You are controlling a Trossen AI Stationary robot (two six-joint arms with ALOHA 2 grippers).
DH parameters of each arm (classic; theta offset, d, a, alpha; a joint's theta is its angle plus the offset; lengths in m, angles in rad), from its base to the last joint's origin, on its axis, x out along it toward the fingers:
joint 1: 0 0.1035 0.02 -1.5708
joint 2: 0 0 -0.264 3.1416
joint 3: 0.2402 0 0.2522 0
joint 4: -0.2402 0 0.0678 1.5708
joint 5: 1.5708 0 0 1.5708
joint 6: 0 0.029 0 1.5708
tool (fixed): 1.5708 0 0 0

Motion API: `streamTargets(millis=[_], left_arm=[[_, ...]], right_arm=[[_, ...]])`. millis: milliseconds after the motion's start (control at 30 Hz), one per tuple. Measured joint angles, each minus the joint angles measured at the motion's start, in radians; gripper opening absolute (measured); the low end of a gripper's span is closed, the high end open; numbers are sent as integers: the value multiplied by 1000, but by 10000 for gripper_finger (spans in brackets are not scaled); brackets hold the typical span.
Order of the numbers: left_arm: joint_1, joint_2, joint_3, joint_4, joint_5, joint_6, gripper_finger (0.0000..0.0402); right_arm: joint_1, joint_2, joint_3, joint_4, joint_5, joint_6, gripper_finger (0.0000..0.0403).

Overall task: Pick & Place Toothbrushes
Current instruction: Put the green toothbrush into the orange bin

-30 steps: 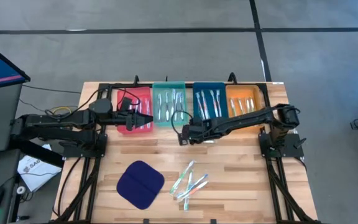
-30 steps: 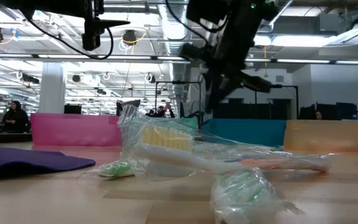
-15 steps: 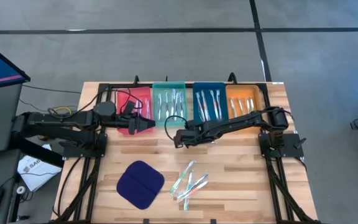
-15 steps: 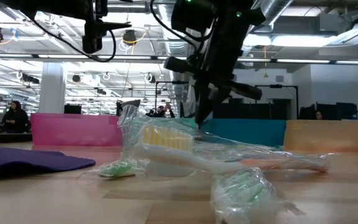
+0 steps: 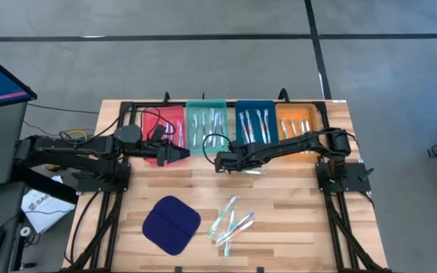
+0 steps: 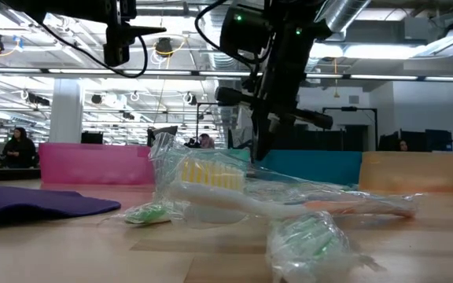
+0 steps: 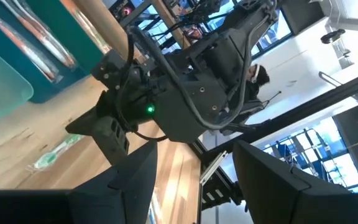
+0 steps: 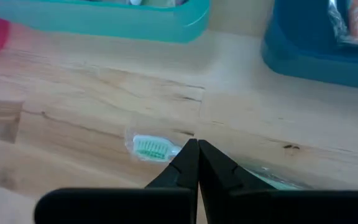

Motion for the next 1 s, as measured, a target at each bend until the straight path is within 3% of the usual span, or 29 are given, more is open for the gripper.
streamTargets(millis=[500, 1000], left_arm=[[0, 0, 0, 2, -2, -1, 204], [0, 0, 0, 2, -2, -1, 204]], right_arm=[[2, 62, 0, 19, -52, 36, 0], [-14, 62, 0, 41, -87, -95, 0]])
